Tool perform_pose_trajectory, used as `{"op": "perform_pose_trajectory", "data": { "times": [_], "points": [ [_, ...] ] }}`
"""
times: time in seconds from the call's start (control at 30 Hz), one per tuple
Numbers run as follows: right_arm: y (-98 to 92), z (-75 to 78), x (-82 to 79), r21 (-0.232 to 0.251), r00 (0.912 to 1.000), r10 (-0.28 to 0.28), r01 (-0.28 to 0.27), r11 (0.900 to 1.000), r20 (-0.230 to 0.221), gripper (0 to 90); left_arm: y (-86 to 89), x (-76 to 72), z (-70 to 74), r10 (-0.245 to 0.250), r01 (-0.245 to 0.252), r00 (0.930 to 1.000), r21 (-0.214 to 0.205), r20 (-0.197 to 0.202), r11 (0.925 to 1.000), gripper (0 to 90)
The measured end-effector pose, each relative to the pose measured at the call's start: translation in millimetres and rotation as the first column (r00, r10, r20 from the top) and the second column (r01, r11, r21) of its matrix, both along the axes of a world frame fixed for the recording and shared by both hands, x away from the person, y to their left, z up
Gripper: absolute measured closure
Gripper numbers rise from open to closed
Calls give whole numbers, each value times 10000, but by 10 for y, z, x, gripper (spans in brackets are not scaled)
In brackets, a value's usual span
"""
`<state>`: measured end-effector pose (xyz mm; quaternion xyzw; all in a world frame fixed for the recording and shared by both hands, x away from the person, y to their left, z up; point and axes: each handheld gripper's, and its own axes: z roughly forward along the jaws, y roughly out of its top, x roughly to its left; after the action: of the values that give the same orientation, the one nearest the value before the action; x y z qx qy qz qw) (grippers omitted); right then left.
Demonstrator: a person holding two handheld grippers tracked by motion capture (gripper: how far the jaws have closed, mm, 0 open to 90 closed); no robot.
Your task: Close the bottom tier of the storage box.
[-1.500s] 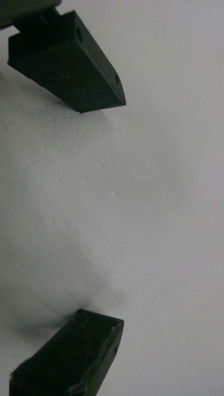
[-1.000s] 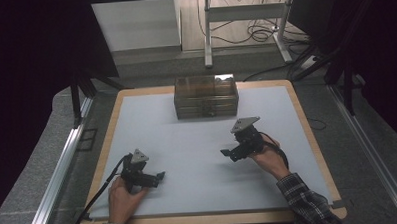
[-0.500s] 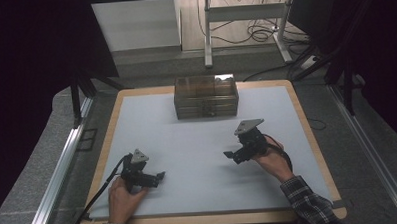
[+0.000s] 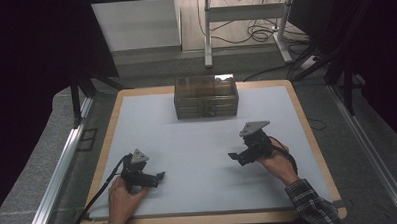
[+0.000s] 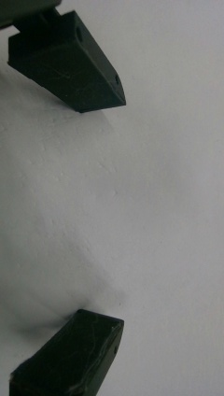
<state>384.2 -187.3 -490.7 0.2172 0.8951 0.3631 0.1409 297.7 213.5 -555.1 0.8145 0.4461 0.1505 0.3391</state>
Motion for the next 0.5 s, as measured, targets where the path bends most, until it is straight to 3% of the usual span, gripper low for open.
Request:
{"op": "perform_pose_trajectory", "data": {
  "times": [0.5],
  "points": [
    [-170,-52,-67,-213,9996,-258,256,9994,-97,39,0,0,0,1,-1,10000,0,2,10000,0]
  ]
}}
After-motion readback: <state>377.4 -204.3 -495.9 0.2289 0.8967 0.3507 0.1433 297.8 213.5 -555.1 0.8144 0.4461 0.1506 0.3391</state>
